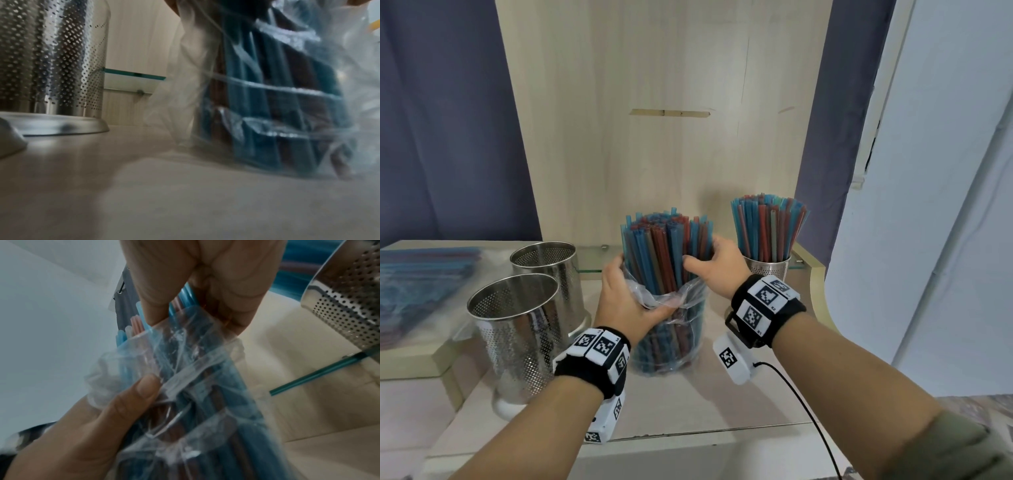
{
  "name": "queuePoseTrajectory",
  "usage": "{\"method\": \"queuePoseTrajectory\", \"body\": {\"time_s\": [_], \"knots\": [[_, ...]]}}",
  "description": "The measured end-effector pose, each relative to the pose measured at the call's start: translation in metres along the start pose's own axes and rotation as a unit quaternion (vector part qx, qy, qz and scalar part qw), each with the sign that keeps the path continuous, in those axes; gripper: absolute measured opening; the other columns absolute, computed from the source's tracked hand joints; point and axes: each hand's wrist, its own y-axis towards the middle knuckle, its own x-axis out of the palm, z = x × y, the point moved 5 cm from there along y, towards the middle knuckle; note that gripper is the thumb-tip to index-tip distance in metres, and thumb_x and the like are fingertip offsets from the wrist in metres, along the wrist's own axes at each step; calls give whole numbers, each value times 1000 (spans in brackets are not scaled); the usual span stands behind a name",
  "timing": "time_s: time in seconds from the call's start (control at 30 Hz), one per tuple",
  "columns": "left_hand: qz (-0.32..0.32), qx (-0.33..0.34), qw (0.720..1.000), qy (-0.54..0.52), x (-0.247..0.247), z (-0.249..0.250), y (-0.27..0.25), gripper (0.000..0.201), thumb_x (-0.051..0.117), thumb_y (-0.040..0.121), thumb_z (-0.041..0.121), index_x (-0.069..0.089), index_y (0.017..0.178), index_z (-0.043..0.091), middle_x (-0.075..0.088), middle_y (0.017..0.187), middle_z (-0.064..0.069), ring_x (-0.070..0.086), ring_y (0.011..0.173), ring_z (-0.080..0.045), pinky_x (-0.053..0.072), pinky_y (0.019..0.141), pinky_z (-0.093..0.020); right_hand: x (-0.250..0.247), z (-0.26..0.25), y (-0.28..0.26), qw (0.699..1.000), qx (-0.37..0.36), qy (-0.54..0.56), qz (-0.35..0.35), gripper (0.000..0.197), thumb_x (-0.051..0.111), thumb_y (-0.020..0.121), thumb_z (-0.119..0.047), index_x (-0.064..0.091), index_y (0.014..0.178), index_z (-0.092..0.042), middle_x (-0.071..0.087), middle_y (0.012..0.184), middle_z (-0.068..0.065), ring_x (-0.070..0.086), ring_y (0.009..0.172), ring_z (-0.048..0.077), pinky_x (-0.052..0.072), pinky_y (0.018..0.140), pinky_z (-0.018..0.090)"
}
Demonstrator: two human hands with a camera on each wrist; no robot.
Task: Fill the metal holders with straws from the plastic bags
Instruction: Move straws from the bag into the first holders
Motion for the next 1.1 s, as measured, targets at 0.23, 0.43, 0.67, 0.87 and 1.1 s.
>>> {"method": "queuePoseTrajectory", "body": {"time_s": [0.23, 0.43, 0.67, 0.87, 1.1], "knots": [[6, 2, 1000, 1, -1, -6, 3, 114, 95, 52, 36, 32, 140, 3, 40, 127, -2, 39, 111, -5, 36, 94, -20, 5, -10, 7, 997, 18, -50, -55, 28, 73, 87, -12, 68, 113, -3, 74, 105, 10, 70, 95, 19, 58, 82, 25], [17, 13, 1000, -6, 0, -2, 1, 120, 87, 49, 52, 30, 141, 0, 41, 129, -5, 42, 116, -11, 39, 96, -24, 3, -11, 6, 993, 11, -115, 8, 21, 65, 93, -20, 65, 73, -13, 63, 63, 2, 60, 60, 15, 47, 54, 24], [24, 29, 999, 14, 2, 3, -2, 118, 89, 54, 45, 28, 143, -2, 41, 136, -14, 31, 116, -2, 31, 97, -17, -1, -10, 9, 993, 55, -98, 28, 25, 65, 91, -17, 61, 67, -10, 55, 57, 0, 54, 57, 17, 43, 55, 28], [21, 16, 1000, 11, 2, -1, -1, 119, 91, 53, 44, 27, 144, 0, 41, 136, -12, 32, 115, -3, 33, 96, -20, -7, -20, 12, 995, 48, -85, 0, 23, 62, 93, -16, 62, 71, -10, 58, 63, 6, 56, 59, 20, 44, 52, 23], [17, 11, 1000, 12, 3, -3, 0, 120, 93, 53, 40, 26, 145, 0, 39, 140, -13, 29, 117, -2, 31, 99, -19, 1, -20, 10, 995, 51, -74, -40, 21, 70, 89, -20, 73, 102, -3, 75, 98, 17, 71, 93, 31, 58, 84, 43]]}}
